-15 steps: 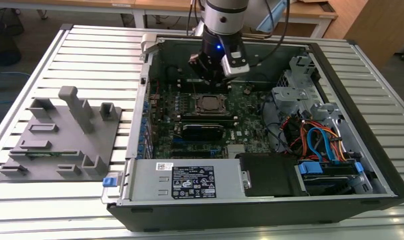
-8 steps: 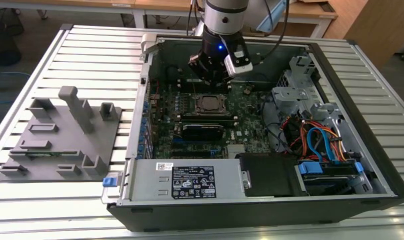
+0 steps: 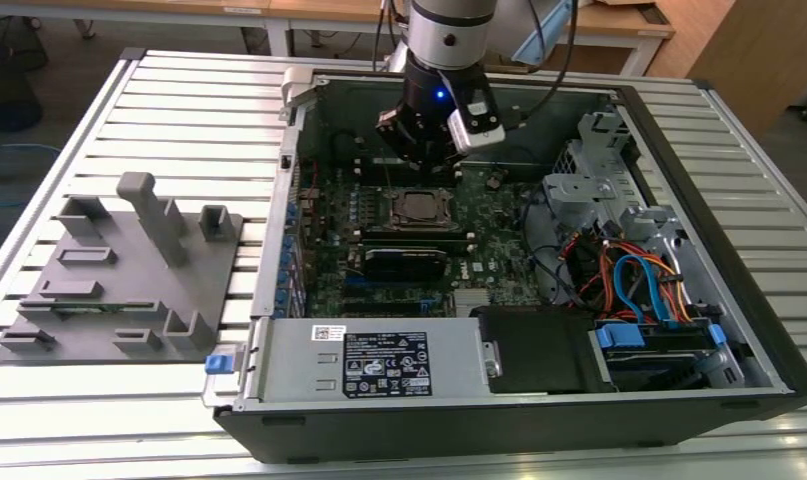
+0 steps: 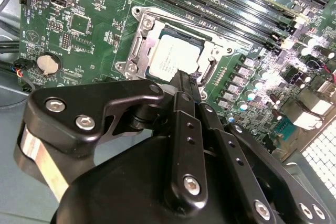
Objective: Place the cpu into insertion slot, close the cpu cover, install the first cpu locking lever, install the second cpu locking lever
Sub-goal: 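Install the first cpu locking lever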
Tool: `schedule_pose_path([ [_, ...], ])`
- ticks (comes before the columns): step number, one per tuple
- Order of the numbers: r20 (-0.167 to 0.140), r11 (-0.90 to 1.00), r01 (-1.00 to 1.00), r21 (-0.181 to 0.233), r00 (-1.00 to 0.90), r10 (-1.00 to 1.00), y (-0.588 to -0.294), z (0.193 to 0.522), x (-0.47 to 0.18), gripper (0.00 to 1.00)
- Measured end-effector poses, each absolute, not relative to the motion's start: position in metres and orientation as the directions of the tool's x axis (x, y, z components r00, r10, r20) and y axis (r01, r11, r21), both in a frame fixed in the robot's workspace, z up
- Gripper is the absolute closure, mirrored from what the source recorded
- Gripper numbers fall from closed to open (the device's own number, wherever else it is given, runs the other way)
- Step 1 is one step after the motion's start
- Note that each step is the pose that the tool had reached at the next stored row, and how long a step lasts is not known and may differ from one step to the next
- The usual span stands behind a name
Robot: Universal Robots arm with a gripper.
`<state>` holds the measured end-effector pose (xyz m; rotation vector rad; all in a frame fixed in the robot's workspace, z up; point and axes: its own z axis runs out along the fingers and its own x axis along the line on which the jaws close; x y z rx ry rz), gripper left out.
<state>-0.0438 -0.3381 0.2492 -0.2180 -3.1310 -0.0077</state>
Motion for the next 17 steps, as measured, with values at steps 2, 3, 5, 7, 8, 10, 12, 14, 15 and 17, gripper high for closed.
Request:
schedule_pose_path([
  [2,0.003,0.990,0.139,0.005,-0.990,0.139,-0.338,0.249,-0.044,0.90],
  [3,0.003,0.990,0.139,0.005,-0.990,0.139,-0.338,0.249,-0.044,0.90],
  [5,0.003,0.990,0.138,0.005,-0.990,0.138,-0.338,0.249,-0.044,0.90],
  [7,0.003,0.990,0.138,0.005,-0.990,0.138,-0.338,0.249,-0.046,0.90],
  [8,0.003,0.990,0.138,0.005,-0.990,0.138,-0.338,0.249,-0.047,0.90],
  [10,0.003,0.990,0.138,0.005,-0.990,0.138,-0.338,0.249,-0.050,0.90],
  [12,0.003,0.990,0.139,0.005,-0.990,0.139,-0.338,0.249,-0.052,0.90],
  [14,0.003,0.990,0.139,0.005,-0.990,0.139,-0.338,0.249,-0.054,0.90],
  [15,0.003,0.990,0.139,0.005,-0.990,0.139,-0.338,0.249,-0.055,0.90],
  [17,0.003,0.990,0.139,0.005,-0.990,0.139,-0.338,0.249,-0.057,0.90],
])
